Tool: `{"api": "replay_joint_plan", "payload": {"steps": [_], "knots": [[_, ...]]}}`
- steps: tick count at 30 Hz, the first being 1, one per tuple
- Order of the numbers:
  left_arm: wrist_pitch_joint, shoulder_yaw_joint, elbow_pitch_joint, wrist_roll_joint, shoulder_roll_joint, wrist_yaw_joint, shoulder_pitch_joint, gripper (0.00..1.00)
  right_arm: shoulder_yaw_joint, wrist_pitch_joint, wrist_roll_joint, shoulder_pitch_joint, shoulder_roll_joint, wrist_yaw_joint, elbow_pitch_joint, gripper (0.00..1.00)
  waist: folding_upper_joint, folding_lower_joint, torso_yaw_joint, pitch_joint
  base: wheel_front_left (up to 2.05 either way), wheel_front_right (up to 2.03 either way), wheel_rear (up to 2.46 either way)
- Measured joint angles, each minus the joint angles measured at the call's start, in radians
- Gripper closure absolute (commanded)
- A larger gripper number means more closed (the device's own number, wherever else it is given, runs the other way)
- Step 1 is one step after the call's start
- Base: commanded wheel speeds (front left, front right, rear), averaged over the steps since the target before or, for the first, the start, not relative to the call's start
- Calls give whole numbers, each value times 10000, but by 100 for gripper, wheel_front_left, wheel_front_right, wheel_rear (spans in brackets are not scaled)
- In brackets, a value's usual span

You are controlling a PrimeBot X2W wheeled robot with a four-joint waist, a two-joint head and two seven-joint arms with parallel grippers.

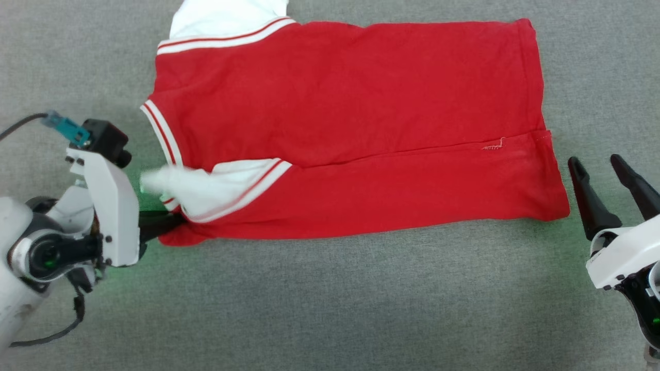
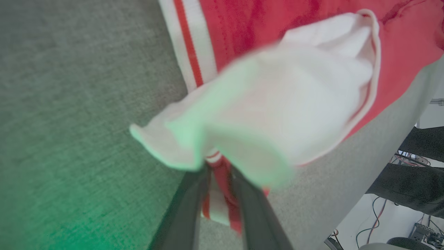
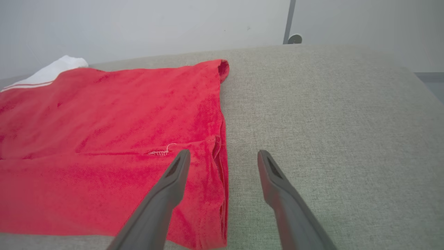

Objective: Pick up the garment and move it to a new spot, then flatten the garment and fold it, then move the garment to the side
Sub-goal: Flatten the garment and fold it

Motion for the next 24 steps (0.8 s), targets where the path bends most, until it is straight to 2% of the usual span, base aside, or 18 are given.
{"api": "replay_joint_plan", "payload": {"steps": [4,13,16,21,22,23,24], "knots": [[-128,-8,130,29,-165,-111,-77,100,339,909,-65,-55,-364,0,-173,0,0,0,62,42,0,0,0],[-274,-48,128,196,-307,-276,-162,100,713,4391,268,-369,-1137,0,-414,0,0,0,230,102,0,0,0],[-305,-61,46,221,-332,-314,-204,100,646,5405,267,-663,-1200,0,-376,0,0,0,292,145,0,0,0],[-385,-88,-73,295,-426,-353,-301,100,336,6665,69,-1104,-915,0,98,0,0,0,416,250,0,0,0],[-401,-88,-100,307,-453,-357,-314,100,282,6765,65,-1171,-805,0,151,22,0,0,444,273,0,0,0],[-412,-88,-117,318,-477,-360,-328,100,247,6836,21,-1270,-740,0,169,58,0,0,475,298,0,0,0],[-447,-90,-128,332,-497,-364,-334,100,211,6916,-52,-1343,-721,0,180,82,0,0,502,320,0,0,0]]}}
